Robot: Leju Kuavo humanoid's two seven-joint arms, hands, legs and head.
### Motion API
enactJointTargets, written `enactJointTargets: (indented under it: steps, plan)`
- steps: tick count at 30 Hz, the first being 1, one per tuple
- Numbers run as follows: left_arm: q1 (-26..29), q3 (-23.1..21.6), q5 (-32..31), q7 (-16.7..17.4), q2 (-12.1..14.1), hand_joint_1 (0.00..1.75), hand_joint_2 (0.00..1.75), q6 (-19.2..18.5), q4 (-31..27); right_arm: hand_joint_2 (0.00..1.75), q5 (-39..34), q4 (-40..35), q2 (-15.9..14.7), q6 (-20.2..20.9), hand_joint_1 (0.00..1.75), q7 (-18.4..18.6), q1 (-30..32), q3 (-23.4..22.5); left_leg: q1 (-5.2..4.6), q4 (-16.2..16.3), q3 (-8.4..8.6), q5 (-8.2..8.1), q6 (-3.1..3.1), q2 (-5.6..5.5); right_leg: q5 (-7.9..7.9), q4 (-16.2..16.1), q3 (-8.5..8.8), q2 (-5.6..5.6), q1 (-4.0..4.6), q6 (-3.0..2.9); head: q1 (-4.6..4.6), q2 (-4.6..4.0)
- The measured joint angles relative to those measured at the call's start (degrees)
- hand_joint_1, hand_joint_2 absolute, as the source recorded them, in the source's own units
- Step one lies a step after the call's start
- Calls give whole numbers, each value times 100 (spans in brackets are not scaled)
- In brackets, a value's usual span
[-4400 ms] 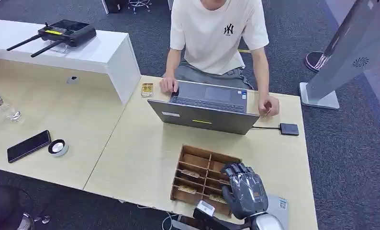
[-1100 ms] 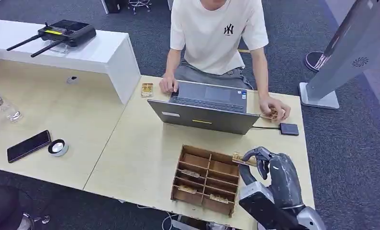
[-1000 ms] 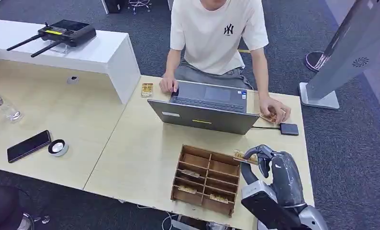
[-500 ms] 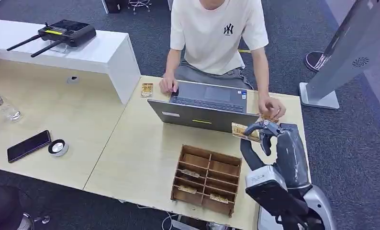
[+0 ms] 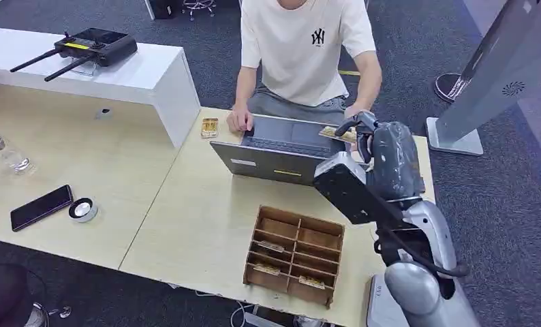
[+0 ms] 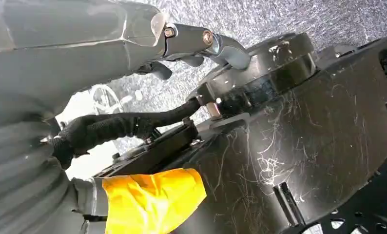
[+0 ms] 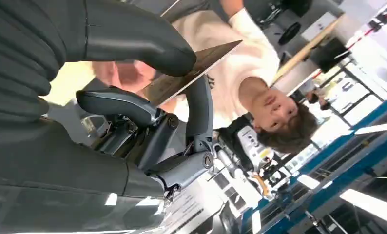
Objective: Pass the card to the sensor for recognition and then transmit it.
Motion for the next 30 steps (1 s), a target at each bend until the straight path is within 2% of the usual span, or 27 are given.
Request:
enactJointTargets:
  steps: [9,13,15,16,17,19,26,30]
  plan:
    - [-418,-541,234,-94,26,0,175,-31,194,175,651,1328,170,-140,175,209,-779,26,0,1,-2,1,1,-5,1,1,0,-2,0,1,-2,0]
    - [-426,-550,238,-94,26,0,175,-31,197,175,666,1347,172,-144,175,216,-792,26,0,1,-2,1,1,-5,1,1,0,-2,0,1,-2,0]
    - [-591,-767,348,-112,26,0,175,-20,243,175,1097,1716,203,-186,175,347,-980,26,0,1,-2,1,1,-10,1,1,0,-3,0,1,-2,0]
    - [-635,-839,385,-173,26,0,175,-2,264,175,1276,1837,203,-267,166,328,-999,26,0,1,-2,1,1,-10,1,1,0,-4,0,1,0,0]
    - [-652,-867,395,-201,26,0,175,0,271,175,1391,1877,203,-271,45,341,-1000,26,0,1,-2,1,1,-10,1,0,0,-5,0,1,0,0]
    - [-703,-929,435,-181,26,0,175,9,280,175,1550,1932,201,-192,0,407,-1000,26,0,1,-3,1,1,-11,1,0,0,-6,0,1,0,0]
    - [-795,-1049,492,-166,50,0,175,15,286,175,1923,2128,157,-24,0,474,-991,24,0,1,-1,1,1,-10,1,0,-1,-4,0,1,0,0]
    - [-801,-1062,490,-190,52,0,175,15,286,175,1963,2203,114,-158,0,371,-898,-9,0,1,-1,1,1,-10,1,0,-2,-3,0,1,0,0]
